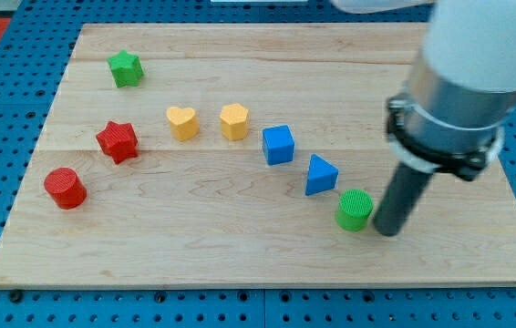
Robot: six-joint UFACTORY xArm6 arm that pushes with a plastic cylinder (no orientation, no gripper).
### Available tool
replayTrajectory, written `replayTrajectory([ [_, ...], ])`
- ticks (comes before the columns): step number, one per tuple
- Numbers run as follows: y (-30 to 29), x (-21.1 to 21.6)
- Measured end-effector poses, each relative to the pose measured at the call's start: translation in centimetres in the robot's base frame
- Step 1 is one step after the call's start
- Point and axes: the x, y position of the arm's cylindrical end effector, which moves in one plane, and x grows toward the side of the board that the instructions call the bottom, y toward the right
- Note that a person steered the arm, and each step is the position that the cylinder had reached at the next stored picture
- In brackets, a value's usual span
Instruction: Move the green star closer to the blue triangle
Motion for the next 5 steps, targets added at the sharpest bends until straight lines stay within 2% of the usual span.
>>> replayTrajectory([
  [1, -0.9, 0.0],
  [2, 1.1, 0.2],
  [3, 5.8, -1.1],
  [4, 5.6, -12.1],
  [5, 1.6, -22.3],
])
